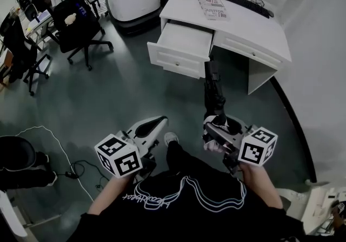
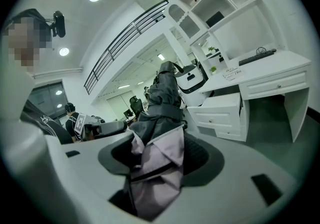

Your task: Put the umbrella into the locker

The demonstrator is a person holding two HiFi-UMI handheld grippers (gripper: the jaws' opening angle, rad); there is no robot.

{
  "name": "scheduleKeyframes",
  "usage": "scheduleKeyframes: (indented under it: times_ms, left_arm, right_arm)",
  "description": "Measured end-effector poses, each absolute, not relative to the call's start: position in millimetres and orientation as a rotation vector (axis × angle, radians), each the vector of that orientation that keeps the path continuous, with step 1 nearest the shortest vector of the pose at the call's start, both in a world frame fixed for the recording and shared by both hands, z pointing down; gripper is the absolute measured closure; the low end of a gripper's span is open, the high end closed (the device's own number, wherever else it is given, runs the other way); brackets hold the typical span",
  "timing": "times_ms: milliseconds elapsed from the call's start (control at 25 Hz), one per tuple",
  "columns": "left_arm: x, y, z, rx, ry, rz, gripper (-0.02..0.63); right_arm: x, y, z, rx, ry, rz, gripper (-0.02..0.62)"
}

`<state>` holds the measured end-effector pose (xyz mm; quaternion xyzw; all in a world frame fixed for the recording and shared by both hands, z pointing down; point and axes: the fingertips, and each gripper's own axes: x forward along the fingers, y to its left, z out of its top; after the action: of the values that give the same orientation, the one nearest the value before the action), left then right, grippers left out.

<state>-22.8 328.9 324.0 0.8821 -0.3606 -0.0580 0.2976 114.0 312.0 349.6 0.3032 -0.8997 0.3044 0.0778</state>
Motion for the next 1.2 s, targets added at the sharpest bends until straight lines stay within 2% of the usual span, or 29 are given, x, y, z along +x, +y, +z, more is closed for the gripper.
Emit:
scheduleKeyframes:
  times_ms: [720, 1200]
  left_arm:
    - [-43, 92, 325, 2.283, -0.997, -0.055, 0.600]
    - [-39, 46, 331, 2.284, -0.983, -0.020, 0.600]
  right_arm:
    - [89, 100, 371, 0.802, -2.666, 1.030, 0.350]
    - [89, 49, 377, 0.809, -2.659, 0.937, 0.350]
